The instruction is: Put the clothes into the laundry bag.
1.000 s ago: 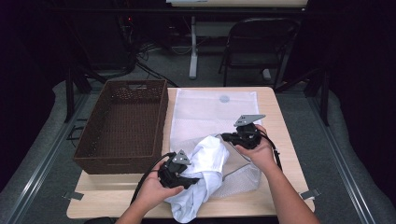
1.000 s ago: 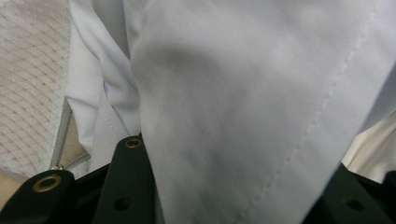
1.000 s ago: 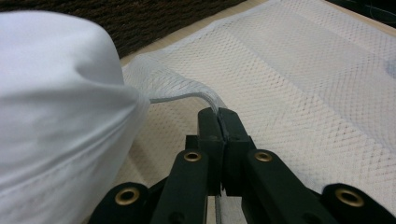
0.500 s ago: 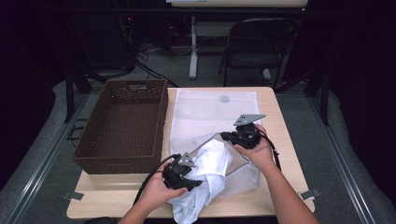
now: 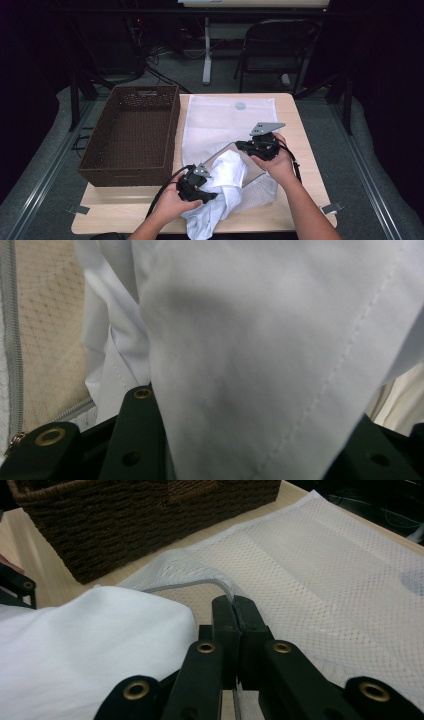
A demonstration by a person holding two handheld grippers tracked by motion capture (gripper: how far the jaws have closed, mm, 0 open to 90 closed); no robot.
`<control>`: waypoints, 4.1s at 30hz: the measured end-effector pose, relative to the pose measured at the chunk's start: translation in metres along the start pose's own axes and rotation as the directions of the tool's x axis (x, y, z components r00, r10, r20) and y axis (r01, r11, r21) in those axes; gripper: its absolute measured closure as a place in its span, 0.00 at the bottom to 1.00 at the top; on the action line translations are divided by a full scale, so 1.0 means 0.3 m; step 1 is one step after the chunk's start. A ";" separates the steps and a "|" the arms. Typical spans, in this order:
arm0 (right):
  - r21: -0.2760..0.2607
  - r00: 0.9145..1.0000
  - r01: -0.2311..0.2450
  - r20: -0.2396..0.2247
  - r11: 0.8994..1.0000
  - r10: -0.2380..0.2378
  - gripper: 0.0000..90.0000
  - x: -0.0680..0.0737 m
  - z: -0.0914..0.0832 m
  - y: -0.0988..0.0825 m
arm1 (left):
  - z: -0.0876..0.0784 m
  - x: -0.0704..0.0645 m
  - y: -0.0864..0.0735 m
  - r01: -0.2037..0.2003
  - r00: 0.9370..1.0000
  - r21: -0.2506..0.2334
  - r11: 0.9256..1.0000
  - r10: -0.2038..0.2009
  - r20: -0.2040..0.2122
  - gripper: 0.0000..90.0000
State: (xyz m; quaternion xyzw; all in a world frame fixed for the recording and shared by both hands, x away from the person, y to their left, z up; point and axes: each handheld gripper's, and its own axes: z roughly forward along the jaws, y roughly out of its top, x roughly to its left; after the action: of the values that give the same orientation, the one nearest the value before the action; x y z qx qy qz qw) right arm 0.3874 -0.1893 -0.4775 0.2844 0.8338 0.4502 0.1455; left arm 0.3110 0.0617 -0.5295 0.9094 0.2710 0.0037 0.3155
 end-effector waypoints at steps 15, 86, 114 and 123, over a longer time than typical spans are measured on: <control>-0.051 0.999 0.045 -0.009 0.998 -0.045 0.99 0.051 -0.069 0.049 | 0.013 0.010 -0.006 0.020 1.000 0.002 1.000 -0.020 -0.001 0.65; -0.055 0.996 0.062 -0.066 0.997 -0.065 0.99 0.081 -0.061 0.047 | 0.062 0.133 0.212 0.292 0.953 -0.065 0.954 -0.296 -0.060 0.64; -0.027 0.991 0.087 -0.097 0.996 -0.089 0.99 0.107 -0.032 0.038 | 0.095 0.197 0.257 0.401 0.907 -0.134 0.906 -0.413 -0.079 0.64; -0.015 0.990 0.099 -0.102 0.995 -0.100 0.99 0.115 -0.023 0.037 | 0.108 0.209 0.254 0.411 0.900 -0.154 0.899 -0.427 -0.090 0.64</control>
State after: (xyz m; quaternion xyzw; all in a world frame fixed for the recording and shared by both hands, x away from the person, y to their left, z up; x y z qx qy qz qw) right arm 0.3602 -0.1683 -0.4640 0.2180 0.8511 0.4606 0.1260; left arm 0.4077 0.0245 -0.5218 0.8051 0.4784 0.0087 0.3506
